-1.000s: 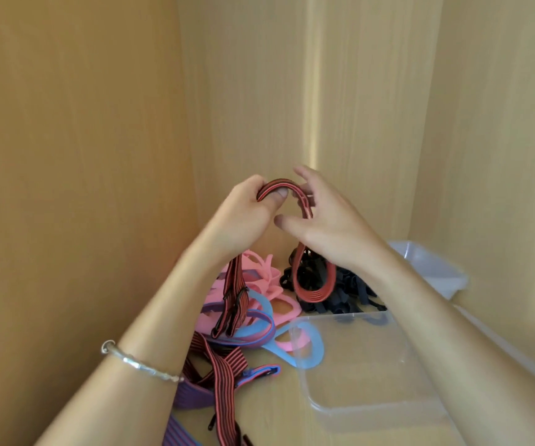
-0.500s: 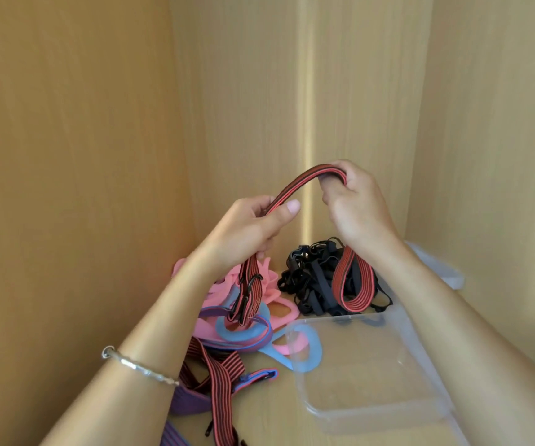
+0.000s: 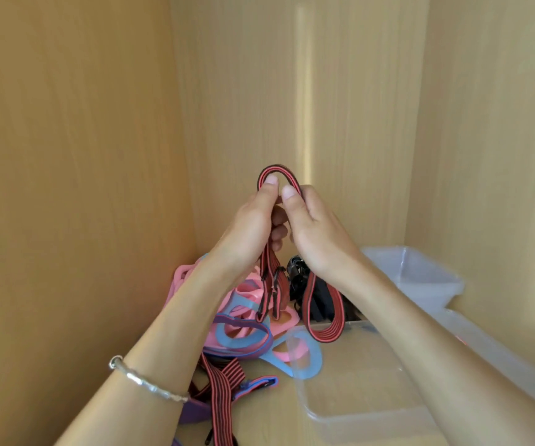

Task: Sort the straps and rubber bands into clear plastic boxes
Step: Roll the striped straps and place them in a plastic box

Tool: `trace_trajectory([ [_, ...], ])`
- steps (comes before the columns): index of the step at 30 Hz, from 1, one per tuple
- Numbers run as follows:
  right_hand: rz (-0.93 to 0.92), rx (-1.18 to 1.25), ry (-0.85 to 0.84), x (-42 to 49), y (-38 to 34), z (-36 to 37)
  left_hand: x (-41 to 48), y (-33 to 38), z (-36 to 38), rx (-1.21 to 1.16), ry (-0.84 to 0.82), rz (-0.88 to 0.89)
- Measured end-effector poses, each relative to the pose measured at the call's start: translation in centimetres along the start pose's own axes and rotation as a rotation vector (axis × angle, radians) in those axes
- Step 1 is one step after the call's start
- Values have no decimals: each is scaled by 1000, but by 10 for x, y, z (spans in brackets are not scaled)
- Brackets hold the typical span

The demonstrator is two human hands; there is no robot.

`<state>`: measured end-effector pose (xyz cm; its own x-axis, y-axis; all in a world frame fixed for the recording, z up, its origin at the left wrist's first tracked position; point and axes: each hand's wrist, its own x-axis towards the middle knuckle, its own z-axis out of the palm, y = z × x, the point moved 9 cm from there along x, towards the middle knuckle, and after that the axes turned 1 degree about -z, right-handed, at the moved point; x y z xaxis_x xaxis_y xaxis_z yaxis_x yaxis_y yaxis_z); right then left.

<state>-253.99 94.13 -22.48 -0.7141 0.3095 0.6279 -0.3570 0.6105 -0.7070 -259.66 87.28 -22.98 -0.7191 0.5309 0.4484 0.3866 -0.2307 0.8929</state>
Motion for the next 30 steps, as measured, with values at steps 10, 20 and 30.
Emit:
trace_trajectory([
  [10, 44, 195, 80, 7, 9, 8, -8, -6, 20, -187, -53, -147],
  [20, -54, 260, 136, 5, 6, -2, -15, -8, 38, -326, -158, -212],
  [30, -116, 88, 170, 11, -1, -22, -6, -13, 21, -86, -150, -174],
])
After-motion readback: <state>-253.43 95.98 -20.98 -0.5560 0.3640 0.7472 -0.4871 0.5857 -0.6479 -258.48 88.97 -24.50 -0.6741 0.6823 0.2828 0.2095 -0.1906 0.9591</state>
